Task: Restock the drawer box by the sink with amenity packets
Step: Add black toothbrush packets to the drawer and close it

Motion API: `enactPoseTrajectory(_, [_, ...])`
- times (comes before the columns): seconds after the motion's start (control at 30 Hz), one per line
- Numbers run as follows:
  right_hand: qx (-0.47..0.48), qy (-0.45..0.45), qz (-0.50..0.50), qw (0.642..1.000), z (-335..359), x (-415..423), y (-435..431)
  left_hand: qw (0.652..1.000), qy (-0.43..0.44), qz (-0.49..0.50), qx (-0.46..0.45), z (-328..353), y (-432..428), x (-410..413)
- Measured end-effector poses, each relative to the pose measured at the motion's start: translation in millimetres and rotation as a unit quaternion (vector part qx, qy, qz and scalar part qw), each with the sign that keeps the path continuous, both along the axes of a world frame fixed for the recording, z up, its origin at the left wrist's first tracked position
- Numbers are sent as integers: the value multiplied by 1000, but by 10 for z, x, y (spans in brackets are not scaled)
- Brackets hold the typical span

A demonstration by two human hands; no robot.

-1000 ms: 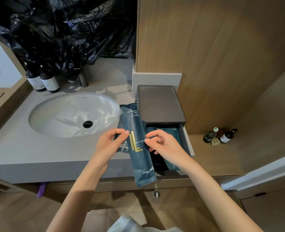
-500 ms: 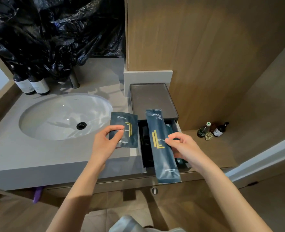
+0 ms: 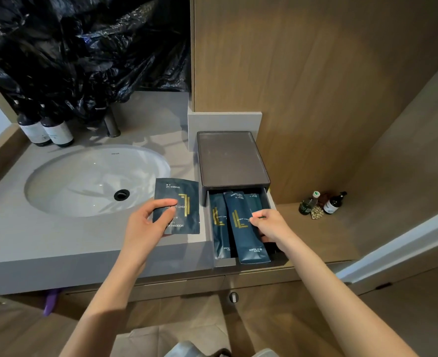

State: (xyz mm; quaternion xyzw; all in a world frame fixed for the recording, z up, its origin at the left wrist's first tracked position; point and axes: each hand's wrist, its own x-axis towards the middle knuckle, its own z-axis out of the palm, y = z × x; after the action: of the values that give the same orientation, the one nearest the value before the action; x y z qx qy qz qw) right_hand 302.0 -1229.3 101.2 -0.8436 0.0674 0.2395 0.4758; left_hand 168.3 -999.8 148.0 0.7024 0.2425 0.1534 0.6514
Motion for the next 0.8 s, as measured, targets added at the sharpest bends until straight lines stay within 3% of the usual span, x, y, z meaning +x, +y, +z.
enactPoseTrajectory(0.37, [1, 8, -61, 998, -349, 235, 244, 999, 25, 21, 3, 6, 62, -135])
enactPoseTrajectory(0.53, [-60, -77, -16, 995, -425, 207, 241, 999, 26, 18, 9, 8, 47, -127])
enactPoseTrajectory(0.8, [-77, -126, 28, 989, -470, 228, 198, 1000, 22, 9, -1, 27, -9, -75])
